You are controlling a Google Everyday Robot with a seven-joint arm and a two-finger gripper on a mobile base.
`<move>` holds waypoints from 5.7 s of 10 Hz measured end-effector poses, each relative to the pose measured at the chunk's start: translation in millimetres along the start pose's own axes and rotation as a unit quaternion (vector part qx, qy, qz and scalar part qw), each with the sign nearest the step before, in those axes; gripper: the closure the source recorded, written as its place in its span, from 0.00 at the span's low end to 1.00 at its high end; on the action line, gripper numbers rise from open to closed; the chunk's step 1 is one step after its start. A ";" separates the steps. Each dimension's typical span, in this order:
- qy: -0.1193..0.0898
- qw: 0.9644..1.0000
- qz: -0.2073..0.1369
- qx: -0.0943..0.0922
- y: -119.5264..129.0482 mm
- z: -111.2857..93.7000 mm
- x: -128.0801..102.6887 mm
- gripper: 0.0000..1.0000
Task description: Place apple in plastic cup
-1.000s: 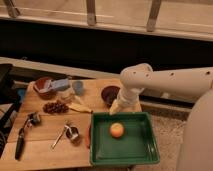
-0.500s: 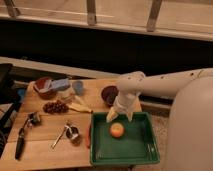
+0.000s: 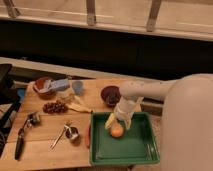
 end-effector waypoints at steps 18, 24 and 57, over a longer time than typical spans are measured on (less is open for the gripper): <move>-0.211 0.971 -0.045 0.098 45.8 -191.5 -38.7 1.00; -0.256 0.959 -0.082 0.094 88.2 -213.4 -69.9 1.00; -0.290 0.929 -0.203 -0.107 208.7 -193.6 -211.3 1.00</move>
